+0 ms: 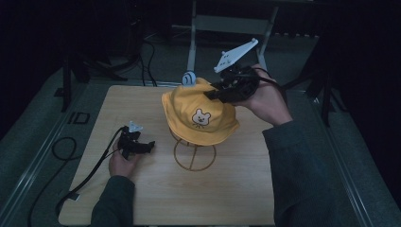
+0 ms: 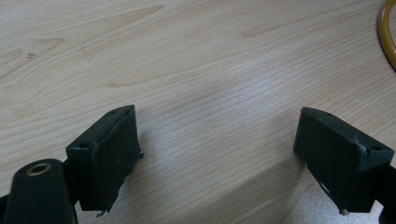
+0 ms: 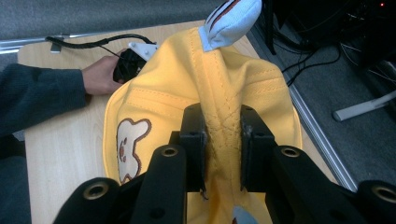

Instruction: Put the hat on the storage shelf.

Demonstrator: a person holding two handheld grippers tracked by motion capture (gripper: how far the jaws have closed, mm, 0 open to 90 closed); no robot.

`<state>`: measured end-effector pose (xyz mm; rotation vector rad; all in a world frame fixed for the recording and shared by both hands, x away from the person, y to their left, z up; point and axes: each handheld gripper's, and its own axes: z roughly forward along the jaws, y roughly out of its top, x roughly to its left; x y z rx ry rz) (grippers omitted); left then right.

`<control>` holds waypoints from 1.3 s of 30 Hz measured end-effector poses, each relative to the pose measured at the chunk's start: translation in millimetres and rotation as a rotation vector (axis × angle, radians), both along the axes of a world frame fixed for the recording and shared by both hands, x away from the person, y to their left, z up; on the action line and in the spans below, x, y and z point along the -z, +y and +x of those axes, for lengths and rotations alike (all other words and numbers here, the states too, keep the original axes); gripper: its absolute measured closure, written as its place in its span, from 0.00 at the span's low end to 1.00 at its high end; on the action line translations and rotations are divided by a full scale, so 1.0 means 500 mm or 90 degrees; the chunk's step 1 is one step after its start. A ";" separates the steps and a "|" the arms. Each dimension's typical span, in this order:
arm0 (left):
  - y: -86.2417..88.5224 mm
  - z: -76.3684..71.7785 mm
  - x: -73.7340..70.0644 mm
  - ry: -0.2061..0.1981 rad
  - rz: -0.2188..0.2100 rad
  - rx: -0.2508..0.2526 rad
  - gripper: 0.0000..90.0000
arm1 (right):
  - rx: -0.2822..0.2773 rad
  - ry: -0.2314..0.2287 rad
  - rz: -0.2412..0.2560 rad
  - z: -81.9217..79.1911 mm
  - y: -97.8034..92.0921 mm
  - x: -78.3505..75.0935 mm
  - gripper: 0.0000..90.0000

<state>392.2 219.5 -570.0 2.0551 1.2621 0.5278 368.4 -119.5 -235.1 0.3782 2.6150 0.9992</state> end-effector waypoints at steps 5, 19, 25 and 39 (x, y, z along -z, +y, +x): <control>0.000 0.000 0.000 0.001 0.000 0.000 0.15 | 0.001 0.007 -0.005 0.007 0.006 0.003 0.83; 0.000 0.000 -0.001 0.003 0.000 0.002 0.15 | -0.016 0.036 -0.063 0.031 0.057 0.026 0.82; 0.000 0.000 0.000 0.001 0.000 0.000 0.15 | -0.016 0.050 -0.092 0.040 0.081 0.051 0.79; 0.000 0.000 0.000 0.001 0.000 0.001 0.15 | -0.016 0.043 -0.076 0.037 0.084 0.061 0.81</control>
